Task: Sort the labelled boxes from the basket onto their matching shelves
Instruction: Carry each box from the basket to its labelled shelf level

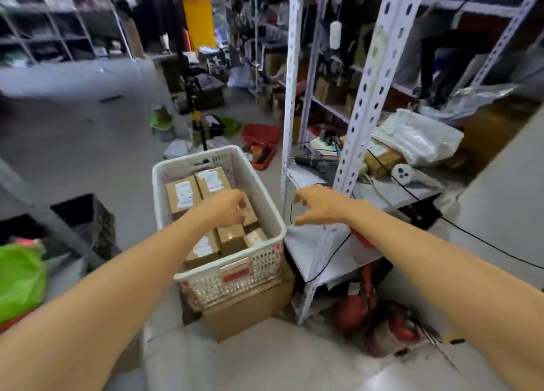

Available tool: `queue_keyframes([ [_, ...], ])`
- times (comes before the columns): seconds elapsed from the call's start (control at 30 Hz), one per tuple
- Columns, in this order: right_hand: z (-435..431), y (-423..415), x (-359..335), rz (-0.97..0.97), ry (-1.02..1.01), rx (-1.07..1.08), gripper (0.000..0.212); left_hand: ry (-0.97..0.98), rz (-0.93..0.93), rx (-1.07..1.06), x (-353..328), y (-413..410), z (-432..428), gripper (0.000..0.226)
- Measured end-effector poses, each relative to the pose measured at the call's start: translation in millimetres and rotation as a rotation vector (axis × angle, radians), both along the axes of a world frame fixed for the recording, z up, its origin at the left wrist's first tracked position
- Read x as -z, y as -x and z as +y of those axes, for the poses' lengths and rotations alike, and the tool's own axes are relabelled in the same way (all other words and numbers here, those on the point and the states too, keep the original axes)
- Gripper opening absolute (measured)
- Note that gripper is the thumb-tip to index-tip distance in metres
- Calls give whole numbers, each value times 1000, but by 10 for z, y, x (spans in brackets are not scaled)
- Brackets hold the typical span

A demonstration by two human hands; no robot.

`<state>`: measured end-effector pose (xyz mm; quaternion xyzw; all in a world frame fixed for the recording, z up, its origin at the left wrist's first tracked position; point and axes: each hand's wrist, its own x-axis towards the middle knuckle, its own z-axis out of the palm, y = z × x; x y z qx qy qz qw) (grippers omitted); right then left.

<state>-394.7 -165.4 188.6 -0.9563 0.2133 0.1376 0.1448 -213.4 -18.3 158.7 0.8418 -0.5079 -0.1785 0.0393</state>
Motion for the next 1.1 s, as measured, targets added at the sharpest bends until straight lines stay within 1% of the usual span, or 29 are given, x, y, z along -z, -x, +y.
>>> queue_keyframes([
  [0.1, 171, -474, 71, -3, 5, -71, 59, -1, 18, -76, 79, -386, 293, 34],
  [0.23, 289, -1005, 217, 31, 15, -105, 52, -14, 36, -154, 219, -780, 536, 20],
  [0.4, 195, -1502, 457, 79, 15, -138, 49, -29, 117, -238, 605, -1212, 600, 31],
  [0.5, -7, -1831, 663, 123, 5, -155, 49, -54, 167, -278, 862, -1424, 479, 35],
  [0.57, -177, -2060, 837, 127, -6, -181, 45, -64, 204, -300, 1045, -1561, 347, 36],
  [0.63, -349, -2288, 1050, 142, -15, -218, 42, -93, 230, -320, 1224, -1700, 208, 37],
  [0.73, -586, -2575, 1460, 239, -34, -246, 47, -166, 258, -350, 1487, -1917, -12, 38],
  [0.83, -789, -2796, 1901, 313, -76, -261, 48, -163, 303, -394, 1805, -2093, -248, 41],
  [0.87, -832, -2846, 2024, 326, -97, -253, 45, -170, 329, -394, 1910, -2105, -313, 41],
  [0.97, -906, -2931, 2407, 353, -138, -202, 22, -216, 418, -383, 2250, -2083, -475, 39],
  [1.0, -931, -2937, 2563, 374, -140, -175, 22, -228, 443, -379, 2388, -2077, -522, 37],
  [1.1, -999, -2928, 3097, 435, -151, -93, 43, -290, 507, -372, 2847, -2065, -629, 34],
])
